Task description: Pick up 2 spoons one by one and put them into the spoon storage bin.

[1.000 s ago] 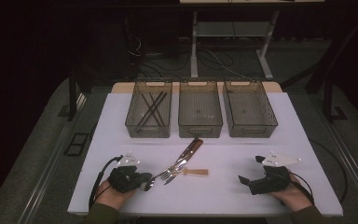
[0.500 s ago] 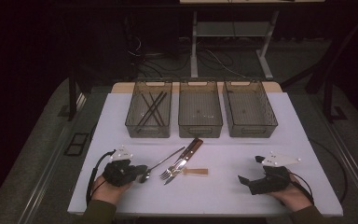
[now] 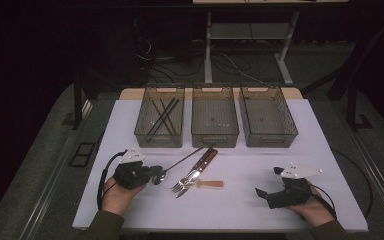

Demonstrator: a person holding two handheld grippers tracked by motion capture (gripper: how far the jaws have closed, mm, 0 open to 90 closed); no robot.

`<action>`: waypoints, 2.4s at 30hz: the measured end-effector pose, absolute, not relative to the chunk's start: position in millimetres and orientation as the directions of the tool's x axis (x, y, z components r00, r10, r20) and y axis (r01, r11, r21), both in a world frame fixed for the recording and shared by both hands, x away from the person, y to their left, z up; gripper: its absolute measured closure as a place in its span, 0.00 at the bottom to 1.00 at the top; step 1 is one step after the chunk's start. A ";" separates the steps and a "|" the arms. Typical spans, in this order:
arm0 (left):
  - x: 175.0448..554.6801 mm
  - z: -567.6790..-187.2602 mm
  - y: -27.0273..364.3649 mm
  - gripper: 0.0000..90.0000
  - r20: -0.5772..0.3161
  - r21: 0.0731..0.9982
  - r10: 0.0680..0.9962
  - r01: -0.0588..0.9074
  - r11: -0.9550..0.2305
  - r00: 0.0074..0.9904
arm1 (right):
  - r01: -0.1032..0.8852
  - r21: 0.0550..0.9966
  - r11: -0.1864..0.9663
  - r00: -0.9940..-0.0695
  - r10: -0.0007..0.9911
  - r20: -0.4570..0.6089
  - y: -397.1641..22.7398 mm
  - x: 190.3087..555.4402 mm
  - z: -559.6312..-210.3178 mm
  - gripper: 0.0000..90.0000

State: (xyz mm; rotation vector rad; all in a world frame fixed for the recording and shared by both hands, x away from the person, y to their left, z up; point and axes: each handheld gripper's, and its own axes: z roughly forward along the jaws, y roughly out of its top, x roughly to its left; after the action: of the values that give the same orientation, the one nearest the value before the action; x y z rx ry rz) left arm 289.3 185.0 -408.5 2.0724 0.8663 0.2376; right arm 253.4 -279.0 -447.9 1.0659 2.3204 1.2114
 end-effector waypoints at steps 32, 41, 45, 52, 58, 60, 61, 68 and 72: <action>348.3 -379.9 151.9 0.99 -0.141 0.861 0.610 0.401 -0.314 0.780 | 0.479 0.806 0.348 -0.668 0.740 0.077 -281.0 253.9 -448.0 0.00; 372.4 -374.6 131.1 0.99 -0.133 0.872 0.603 0.382 -0.307 0.787 | 0.476 0.809 0.345 -0.666 0.742 0.076 -281.7 253.7 -447.4 0.00; 383.5 -367.4 120.3 0.99 -0.121 0.878 0.606 0.370 -0.305 0.786 | 0.476 0.809 0.344 -0.667 0.741 0.077 -281.6 253.5 -447.4 0.00; 403.0 -360.4 100.4 0.99 -0.091 0.874 0.625 0.363 -0.323 0.775 | 0.476 0.810 0.344 -0.667 0.741 0.078 -281.3 253.0 -447.0 0.00; 415.3 -366.4 87.1 0.99 -0.081 0.867 0.655 0.377 -0.325 0.751 | 0.471 0.812 0.345 -0.669 0.739 0.074 -281.5 252.9 -446.7 0.00; 419.2 -368.8 83.9 0.99 -0.090 0.865 0.665 0.389 -0.317 0.741 | 0.472 0.811 0.346 -0.670 0.739 0.075 -281.4 252.8 -446.7 0.00; 421.0 -369.7 82.5 0.99 -0.088 0.863 0.670 0.392 -0.318 0.737 | 0.472 0.811 0.347 -0.670 0.738 0.074 -281.4 252.7 -446.6 0.00; 431.0 -374.8 73.2 0.99 -0.070 0.844 0.684 0.408 -0.347 0.726 | 0.469 0.812 0.347 -0.672 0.737 0.073 -281.3 252.7 -446.5 0.00; 434.8 -379.3 66.8 0.99 -0.044 0.821 0.682 0.416 -0.392 0.730 | 0.468 0.812 0.348 -0.673 0.736 0.073 -281.0 252.5 -446.3 0.00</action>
State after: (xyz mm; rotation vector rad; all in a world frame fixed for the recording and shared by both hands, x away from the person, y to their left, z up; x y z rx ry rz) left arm 434.8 66.8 -379.3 2.0385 0.8317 0.3779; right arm 252.5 -281.0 -446.3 1.0701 2.3100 1.2377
